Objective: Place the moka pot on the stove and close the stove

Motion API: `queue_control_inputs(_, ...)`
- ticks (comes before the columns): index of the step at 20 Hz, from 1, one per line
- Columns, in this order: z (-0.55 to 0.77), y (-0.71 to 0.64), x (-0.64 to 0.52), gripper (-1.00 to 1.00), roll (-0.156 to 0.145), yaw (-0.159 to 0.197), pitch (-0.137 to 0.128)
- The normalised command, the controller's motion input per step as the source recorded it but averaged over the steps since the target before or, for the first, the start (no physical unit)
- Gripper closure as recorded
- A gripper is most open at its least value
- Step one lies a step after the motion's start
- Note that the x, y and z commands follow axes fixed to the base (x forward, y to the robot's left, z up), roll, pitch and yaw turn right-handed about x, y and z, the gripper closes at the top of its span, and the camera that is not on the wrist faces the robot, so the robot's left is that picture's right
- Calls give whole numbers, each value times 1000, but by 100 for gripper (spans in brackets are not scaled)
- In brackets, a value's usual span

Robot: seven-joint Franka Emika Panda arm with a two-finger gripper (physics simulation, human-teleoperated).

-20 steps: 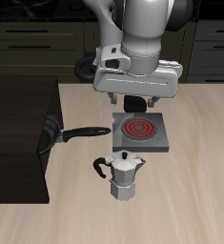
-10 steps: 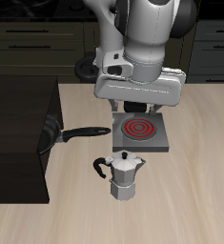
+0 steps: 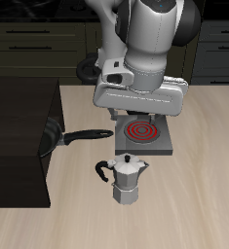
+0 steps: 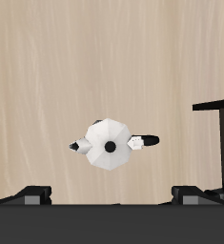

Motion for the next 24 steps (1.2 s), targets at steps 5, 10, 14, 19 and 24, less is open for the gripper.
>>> queue_control_inputs(5,-191,25,33,-100,1,-7,2)
queue_control_inputs(10,-164,-14,19,-100,2,55,-41)
queue_control_inputs(14,-198,-9,-44,-100,18,-18,18)
queue_control_inputs(19,-176,11,-108,-100,14,9,-8)
queue_control_inputs(24,-97,85,-180,-100,16,18,-51)
